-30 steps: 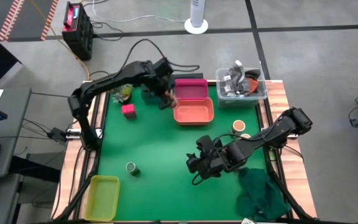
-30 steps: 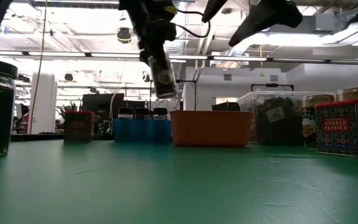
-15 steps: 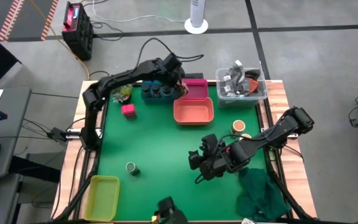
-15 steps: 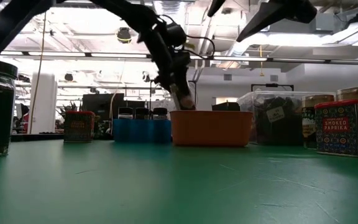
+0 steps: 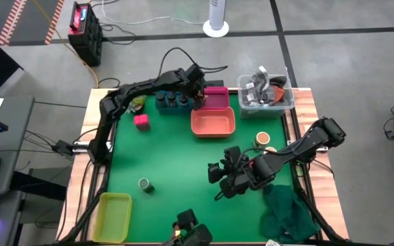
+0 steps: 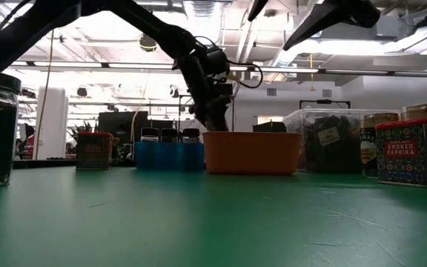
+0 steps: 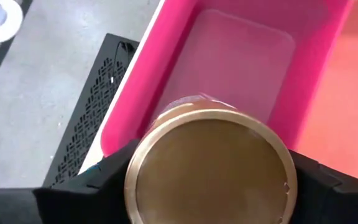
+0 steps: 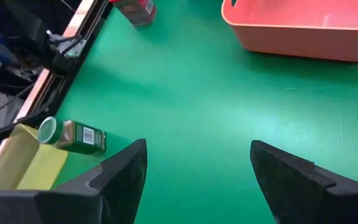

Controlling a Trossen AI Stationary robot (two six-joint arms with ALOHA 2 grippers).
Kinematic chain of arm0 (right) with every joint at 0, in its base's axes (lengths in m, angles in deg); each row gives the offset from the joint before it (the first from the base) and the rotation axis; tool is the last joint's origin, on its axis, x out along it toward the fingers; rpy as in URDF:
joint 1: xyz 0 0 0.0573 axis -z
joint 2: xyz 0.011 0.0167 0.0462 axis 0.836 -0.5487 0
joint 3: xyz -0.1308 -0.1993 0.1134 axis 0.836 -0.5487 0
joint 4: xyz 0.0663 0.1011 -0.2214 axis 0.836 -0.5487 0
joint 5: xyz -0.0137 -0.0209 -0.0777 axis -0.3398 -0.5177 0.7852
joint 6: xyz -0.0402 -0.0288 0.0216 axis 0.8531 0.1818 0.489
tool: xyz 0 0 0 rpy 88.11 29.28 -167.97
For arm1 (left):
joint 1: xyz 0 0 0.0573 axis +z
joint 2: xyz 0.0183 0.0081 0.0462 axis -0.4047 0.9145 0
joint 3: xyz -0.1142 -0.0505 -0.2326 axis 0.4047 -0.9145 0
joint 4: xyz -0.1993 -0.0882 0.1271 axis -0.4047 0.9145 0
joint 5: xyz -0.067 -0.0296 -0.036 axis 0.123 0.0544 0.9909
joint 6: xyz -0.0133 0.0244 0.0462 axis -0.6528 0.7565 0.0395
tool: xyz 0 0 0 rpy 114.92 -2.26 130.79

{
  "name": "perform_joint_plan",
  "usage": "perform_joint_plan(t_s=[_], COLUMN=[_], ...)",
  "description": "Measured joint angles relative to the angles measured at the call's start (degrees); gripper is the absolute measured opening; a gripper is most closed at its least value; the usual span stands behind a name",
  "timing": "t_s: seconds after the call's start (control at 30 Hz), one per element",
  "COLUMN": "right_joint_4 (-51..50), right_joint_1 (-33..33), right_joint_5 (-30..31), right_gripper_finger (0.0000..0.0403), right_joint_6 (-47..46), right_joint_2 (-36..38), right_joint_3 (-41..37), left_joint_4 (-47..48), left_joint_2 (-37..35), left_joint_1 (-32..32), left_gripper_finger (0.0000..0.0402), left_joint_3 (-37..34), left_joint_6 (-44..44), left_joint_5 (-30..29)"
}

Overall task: Sort spices by type
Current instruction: Put the top left gold seasoning bottle into the pink bin, then put the top gold seasoning bottle into the pink bin

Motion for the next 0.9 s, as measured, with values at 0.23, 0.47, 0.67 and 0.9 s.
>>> perform_joint_plan(t_s=[0.23,0.47,0.67,0.9], right_joint_4=[-0.7,-1.1,-2.8,-20.0], right_joint_1=[0.8,1.1,1.1,2.9], right_joint_5=[0.1,0.1,-1.8,-9.6], right_gripper_finger=[0.0311,0.0311,0.0311,0.0311], right_joint_6=[-1.4,-1.5,-1.6,-5.8], right_joint_2=[0.0,0.0,0.2,4.9], right_joint_3=[0.0,0.0,0.0,0.0], left_joint_4=[1.3,0.4,0.1,-2.0], left_joint_2=[0.5,0.5,-2.6,-9.8], left_joint_1=[0.5,0.5,0.5,-0.4], left_gripper_finger=[0.0305,0.0313,0.0313,0.0296], left_joint_3=[0.0,0.0,0.0,0.0], left_joint_6=[3.1,3.2,3.1,0.8], left_joint_5=[0.6,1.7,0.1,2.7])
